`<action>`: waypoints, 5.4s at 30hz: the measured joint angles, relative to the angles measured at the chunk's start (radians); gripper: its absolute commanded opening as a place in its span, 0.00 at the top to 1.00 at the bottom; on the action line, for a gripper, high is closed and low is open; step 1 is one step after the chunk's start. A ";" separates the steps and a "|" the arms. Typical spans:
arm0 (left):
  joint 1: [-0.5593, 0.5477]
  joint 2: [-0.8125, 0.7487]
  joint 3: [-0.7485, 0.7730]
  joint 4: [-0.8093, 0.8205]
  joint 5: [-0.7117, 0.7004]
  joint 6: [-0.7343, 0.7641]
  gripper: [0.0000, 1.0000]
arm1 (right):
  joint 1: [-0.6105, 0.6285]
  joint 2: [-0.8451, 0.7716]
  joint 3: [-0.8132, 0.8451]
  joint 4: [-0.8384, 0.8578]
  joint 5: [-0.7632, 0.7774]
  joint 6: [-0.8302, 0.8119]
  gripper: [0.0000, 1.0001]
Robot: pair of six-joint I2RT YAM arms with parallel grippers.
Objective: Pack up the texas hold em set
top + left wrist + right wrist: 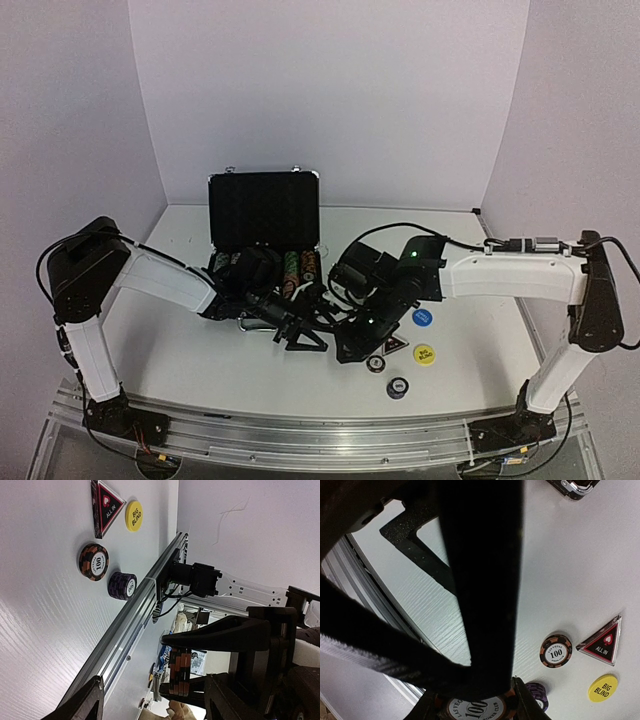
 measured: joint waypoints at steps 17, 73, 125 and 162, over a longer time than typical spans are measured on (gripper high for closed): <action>-0.026 0.000 -0.010 0.019 0.075 -0.017 0.42 | 0.018 0.001 0.017 -0.003 0.005 -0.044 0.79; -0.055 -0.003 0.171 -0.286 -0.051 0.335 1.00 | 0.051 -0.151 0.013 0.022 0.066 -0.052 0.03; 0.117 0.356 0.774 -0.943 -0.868 1.712 1.00 | -0.172 -0.491 -0.267 0.024 0.493 0.400 0.02; 0.126 0.454 0.918 -1.007 -0.929 1.730 0.80 | -0.172 -0.493 -0.282 0.024 0.507 0.408 0.02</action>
